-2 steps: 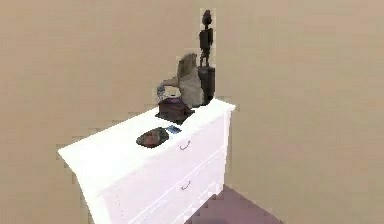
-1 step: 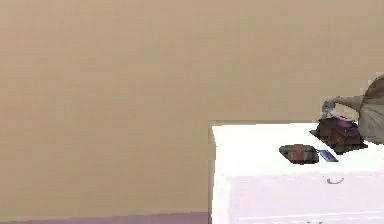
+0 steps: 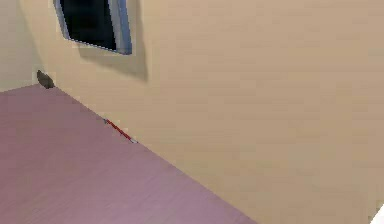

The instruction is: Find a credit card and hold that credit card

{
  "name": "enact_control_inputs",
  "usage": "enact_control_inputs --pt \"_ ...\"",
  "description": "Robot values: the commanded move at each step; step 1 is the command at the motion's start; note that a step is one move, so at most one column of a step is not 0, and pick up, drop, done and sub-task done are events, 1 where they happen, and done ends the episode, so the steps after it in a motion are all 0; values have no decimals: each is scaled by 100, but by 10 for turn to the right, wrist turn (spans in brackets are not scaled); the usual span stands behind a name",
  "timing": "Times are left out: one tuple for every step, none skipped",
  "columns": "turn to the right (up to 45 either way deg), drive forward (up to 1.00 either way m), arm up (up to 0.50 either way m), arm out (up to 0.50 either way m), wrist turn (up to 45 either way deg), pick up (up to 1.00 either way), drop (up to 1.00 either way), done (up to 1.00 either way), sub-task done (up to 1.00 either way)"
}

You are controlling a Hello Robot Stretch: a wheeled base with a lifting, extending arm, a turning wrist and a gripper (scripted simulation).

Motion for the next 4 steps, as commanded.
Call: enact_control_inputs --pt "-60 0 0 0 0 0 0 0 0" --pt "450 0 0 0 0 0 0 0 0" --pt "450 0 0 0 0 0 0 0 0" --pt "60 0 0 0 0 0 0 0 0"
